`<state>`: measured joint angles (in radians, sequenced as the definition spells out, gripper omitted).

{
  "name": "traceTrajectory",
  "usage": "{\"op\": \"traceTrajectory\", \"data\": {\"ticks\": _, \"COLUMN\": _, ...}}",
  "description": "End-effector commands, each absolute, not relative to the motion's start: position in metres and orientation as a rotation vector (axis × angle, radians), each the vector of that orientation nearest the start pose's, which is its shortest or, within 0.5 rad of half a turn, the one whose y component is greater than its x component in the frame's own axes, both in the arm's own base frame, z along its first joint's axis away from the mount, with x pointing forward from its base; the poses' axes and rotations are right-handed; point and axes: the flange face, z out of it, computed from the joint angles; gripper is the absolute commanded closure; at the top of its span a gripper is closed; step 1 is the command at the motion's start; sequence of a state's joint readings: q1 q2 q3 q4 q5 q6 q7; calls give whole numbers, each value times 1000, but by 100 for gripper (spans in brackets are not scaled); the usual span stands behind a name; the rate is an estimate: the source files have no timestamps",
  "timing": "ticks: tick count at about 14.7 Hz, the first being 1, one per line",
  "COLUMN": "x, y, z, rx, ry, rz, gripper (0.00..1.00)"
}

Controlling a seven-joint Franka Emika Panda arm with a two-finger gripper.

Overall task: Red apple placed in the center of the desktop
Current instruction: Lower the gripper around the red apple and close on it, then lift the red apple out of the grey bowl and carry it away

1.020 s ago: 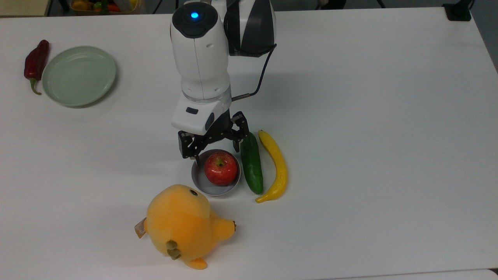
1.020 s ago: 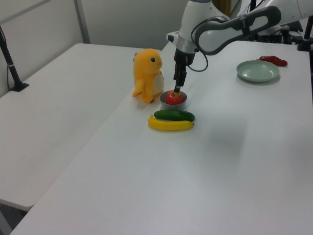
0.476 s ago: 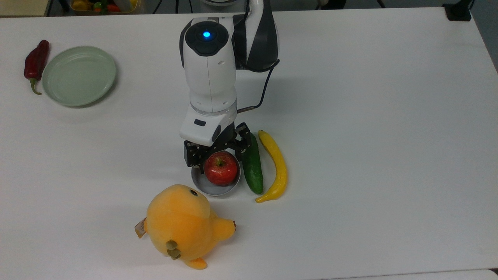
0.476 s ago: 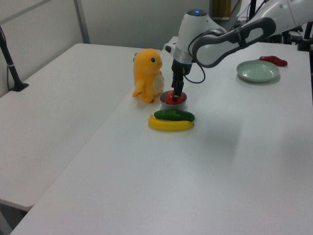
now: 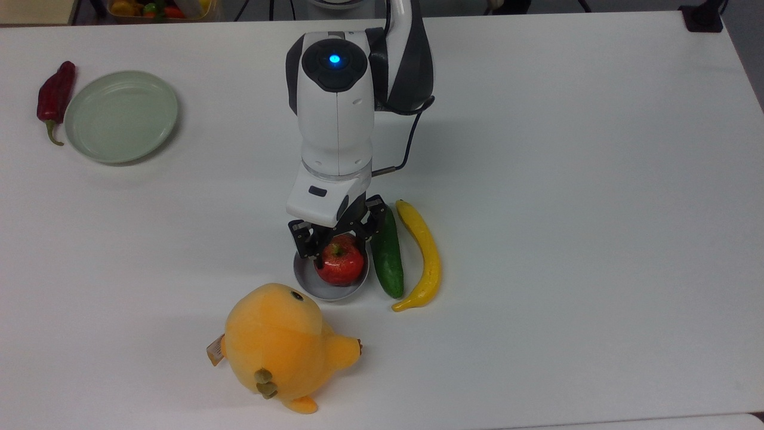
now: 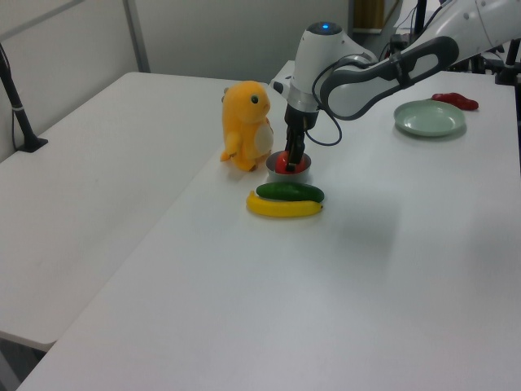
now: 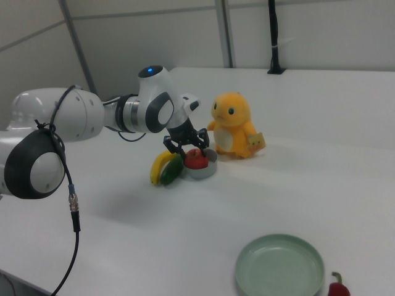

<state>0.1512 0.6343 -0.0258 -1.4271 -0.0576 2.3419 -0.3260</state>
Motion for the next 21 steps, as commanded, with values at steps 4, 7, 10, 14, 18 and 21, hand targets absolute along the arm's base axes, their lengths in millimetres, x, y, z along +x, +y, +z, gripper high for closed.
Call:
{"op": "traceTrajectory", "data": {"ticks": 4, "x": 732, "y": 99, "z": 356, "rx": -3143, "ry": -830, "rz": -448, "gripper": 88}}
{"op": "traceTrajectory", "data": {"ticks": 7, "x": 729, "y": 97, "z": 382, "rx": -3141, "ry": -816, "rz": -486, "gripper": 88}}
{"op": "traceTrajectory", "data": {"ticks": 10, "x": 713, "y": 94, "z": 421, "rx": -3132, "ry": -801, "rz": -538, "gripper": 88}}
{"op": "traceTrajectory", "data": {"ticks": 14, "x": 687, "y": 83, "z": 486, "rx": -3140, "ry": -761, "rz": -533, "gripper": 88}}
{"op": "traceTrajectory", "data": {"ticks": 18, "x": 649, "y": 63, "z": 544, "rx": -3161, "ry": -697, "rz": -370, "gripper": 88}}
{"op": "traceTrajectory", "data": {"ticks": 21, "x": 612, "y": 53, "z": 566, "rx": -3162, "ry": -676, "rz": -253, "gripper": 87}}
